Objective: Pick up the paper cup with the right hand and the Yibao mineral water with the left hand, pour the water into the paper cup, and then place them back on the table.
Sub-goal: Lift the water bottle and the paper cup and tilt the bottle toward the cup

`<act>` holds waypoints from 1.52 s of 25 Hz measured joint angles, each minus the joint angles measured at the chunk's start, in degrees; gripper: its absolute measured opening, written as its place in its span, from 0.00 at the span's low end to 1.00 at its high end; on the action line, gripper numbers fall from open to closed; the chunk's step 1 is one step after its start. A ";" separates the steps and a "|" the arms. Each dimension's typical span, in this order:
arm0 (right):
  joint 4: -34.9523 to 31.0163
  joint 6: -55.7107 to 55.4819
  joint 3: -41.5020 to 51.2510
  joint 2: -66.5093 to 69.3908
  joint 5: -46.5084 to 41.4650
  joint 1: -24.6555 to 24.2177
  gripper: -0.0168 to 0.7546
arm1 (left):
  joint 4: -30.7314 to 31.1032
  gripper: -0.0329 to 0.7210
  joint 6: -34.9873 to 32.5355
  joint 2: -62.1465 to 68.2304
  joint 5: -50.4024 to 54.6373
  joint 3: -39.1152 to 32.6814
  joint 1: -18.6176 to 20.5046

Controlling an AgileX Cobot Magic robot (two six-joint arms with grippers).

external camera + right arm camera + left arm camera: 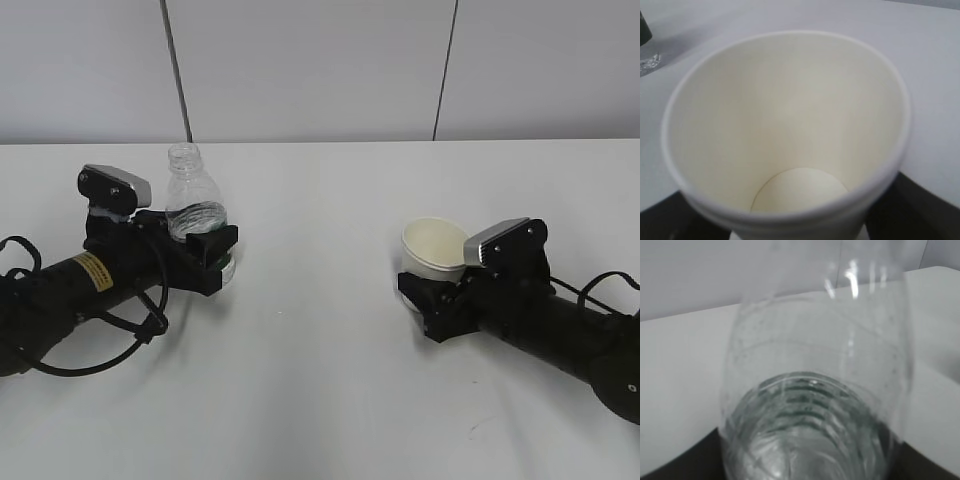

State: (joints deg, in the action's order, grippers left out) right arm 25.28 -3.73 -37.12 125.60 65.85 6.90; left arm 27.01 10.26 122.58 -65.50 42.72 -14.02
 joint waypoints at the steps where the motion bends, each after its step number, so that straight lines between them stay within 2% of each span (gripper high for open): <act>1: 0.23 0.00 0.00 0.00 0.00 0.00 0.71 | 0.00 0.55 0.00 0.00 0.00 0.00 0.00; 9: 6.30 -0.73 0.00 -0.76 0.00 0.00 0.71 | 2.91 0.55 -0.11 -0.78 1.08 0.00 0.00; 14: 12.76 -4.77 -0.84 -2.82 0.00 0.00 0.71 | 4.89 0.55 -0.11 -4.15 3.33 0.00 0.00; 28: 30.91 -21.28 -8.17 -3.53 -2.41 0.00 0.71 | 14.47 0.55 -0.11 -18.41 21.45 -0.10 0.00; 33: 33.81 -24.25 -10.94 -3.53 -3.37 0.65 0.71 | 16.55 0.55 -0.11 -22.29 27.14 -0.17 0.00; 38: 34.66 -25.31 -14.11 -3.53 -5.93 4.75 0.71 | 18.55 0.54 -0.11 -24.47 32.32 -0.17 0.00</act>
State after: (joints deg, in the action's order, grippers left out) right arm 59.94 -29.05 -51.23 122.07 59.92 11.65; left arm 45.56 10.15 98.11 -33.18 42.56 -14.02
